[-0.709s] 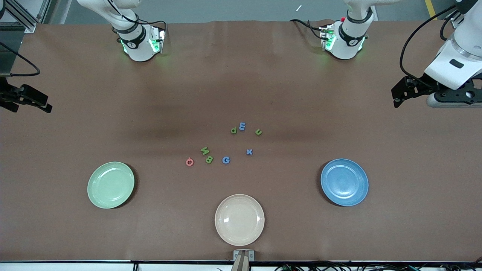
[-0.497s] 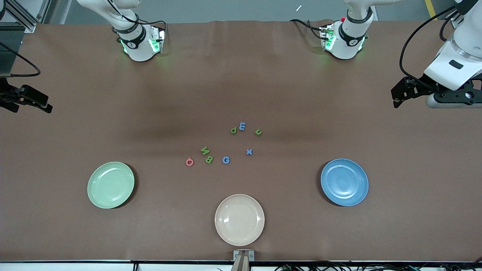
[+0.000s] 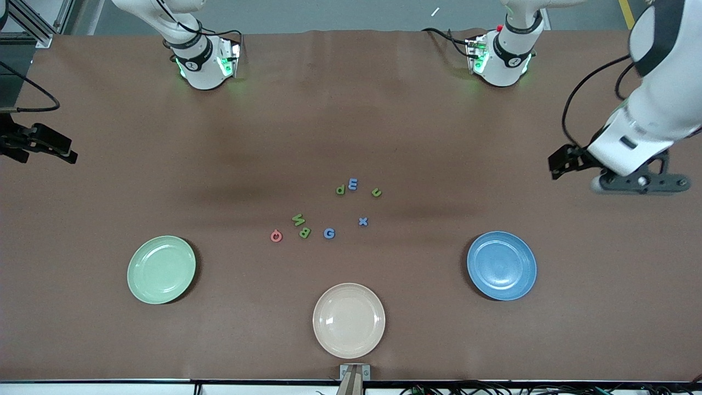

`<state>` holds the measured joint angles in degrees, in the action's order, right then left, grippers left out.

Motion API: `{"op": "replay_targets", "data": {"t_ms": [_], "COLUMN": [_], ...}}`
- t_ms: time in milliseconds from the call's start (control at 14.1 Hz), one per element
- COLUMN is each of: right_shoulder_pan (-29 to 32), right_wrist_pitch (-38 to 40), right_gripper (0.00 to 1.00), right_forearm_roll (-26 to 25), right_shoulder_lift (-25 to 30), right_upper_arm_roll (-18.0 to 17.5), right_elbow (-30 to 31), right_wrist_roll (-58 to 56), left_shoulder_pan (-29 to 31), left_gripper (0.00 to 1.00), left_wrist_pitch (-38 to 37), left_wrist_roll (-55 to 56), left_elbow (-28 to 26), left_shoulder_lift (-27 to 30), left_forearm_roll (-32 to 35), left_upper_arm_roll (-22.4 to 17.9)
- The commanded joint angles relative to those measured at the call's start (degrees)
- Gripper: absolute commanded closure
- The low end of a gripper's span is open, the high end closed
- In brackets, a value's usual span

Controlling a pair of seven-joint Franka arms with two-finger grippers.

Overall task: Sort upper and lower case letters into plates
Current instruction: 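Reach both grippers from rest toward the foam letters in the middle, then grasp the pink Q with the right gripper while the left gripper grasps a green letter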

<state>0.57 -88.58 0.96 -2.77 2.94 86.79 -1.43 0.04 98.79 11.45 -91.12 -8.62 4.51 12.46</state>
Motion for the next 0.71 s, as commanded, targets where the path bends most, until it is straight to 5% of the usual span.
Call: {"op": "replay_targets", "data": {"t_ms": [0,284,639], "right_shoulder_pan": [-0.65,-5.31,-11.19], "right_wrist_pitch": [0.78,-1.06,-13.35], "right_gripper": [0.00,0.00,0.00], "right_forearm_roll": [1.06,0.98,3.53], "right_shoulder_lift": [-3.80,-11.97,-20.76], "right_upper_arm_roll": [-0.65,-0.65,-0.65], "right_elbow": [-0.40,-1.27,-1.80], "right_wrist_roll": [0.20,0.20,0.73], "left_shoulder_pan": [-4.41,-11.09,-21.73], "left_gripper": [0.00,0.00,0.01], "left_wrist_pitch": [2.19,11.49,25.99], "left_wrist_roll": [10.56,23.93,47.40], "left_elbow": [1.47,0.60,-5.20], "left_shoulder_lift": [-6.30,-14.48,-22.39], "left_forearm_roll": [-0.29,-0.29,0.59], "left_upper_arm_roll": [0.37,0.37,0.11]}}
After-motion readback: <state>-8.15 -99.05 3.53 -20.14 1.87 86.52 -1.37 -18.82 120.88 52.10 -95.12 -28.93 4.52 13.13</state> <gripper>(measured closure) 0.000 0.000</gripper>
